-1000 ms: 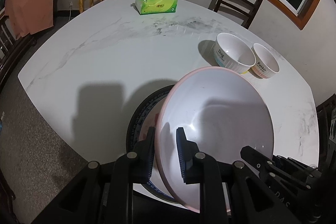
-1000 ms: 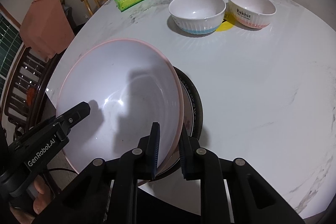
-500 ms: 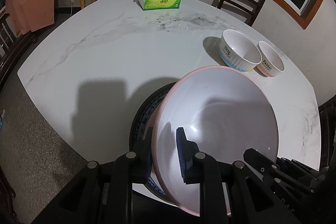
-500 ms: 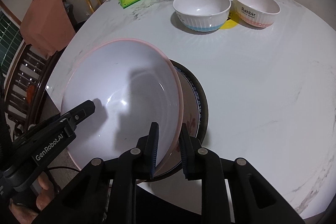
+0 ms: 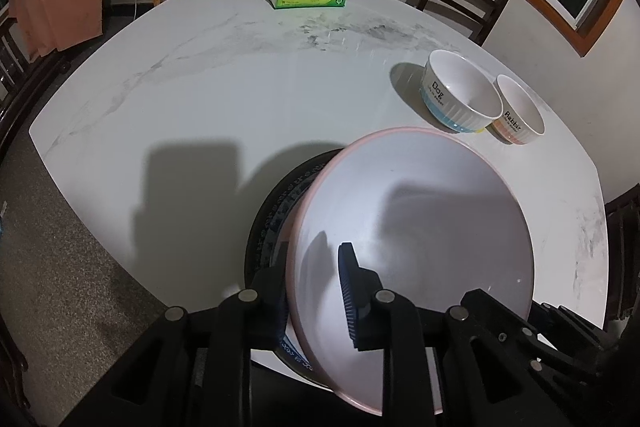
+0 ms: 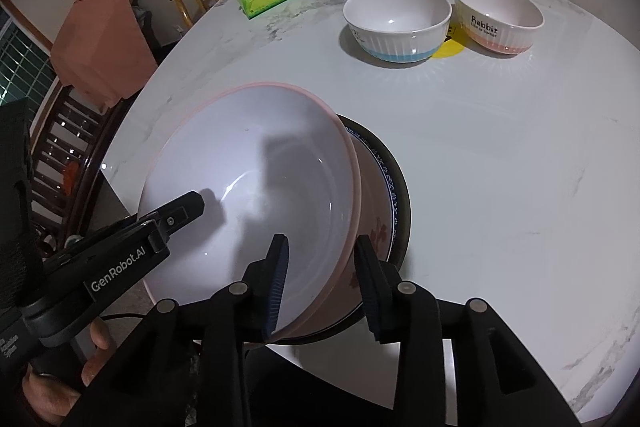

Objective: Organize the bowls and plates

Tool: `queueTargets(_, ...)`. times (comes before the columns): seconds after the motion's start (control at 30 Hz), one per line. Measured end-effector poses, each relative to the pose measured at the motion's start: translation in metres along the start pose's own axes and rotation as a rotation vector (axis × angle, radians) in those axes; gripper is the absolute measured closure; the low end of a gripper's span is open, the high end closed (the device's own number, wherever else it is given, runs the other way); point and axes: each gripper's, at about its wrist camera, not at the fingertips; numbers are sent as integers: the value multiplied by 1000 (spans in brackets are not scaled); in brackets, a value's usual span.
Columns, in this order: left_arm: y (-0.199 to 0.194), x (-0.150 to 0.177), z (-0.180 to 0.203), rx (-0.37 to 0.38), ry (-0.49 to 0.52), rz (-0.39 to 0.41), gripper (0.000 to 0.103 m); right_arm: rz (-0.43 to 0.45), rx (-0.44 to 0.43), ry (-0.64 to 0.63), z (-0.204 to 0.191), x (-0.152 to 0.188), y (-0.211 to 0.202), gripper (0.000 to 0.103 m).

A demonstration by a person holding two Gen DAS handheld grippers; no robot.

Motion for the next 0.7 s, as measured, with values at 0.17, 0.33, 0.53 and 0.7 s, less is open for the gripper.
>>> queueTargets(0.17,-13,-3,-1,15,19,45,73,32,-18,5,3,-2,-11,67)
queueTargets(0.33,-27,-8,-6,18,19,87,67,64,-30,30,10,-3,-23,66)
queueTargets(0.53,-22,-11,-1,-2,35,87,66,36,-15,30,14,-8,-12,66)
queueTargets(0.7,-1,-8,1,7,14,25,66,14,-20,16,11,-8,1,74)
Point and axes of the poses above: each gripper's, at about its wrist camera, not at the fingertips, and y roughly the way its jaws point, z to its right, x to its underside, and after that the axes turned 15 degrees about -x, right-handed
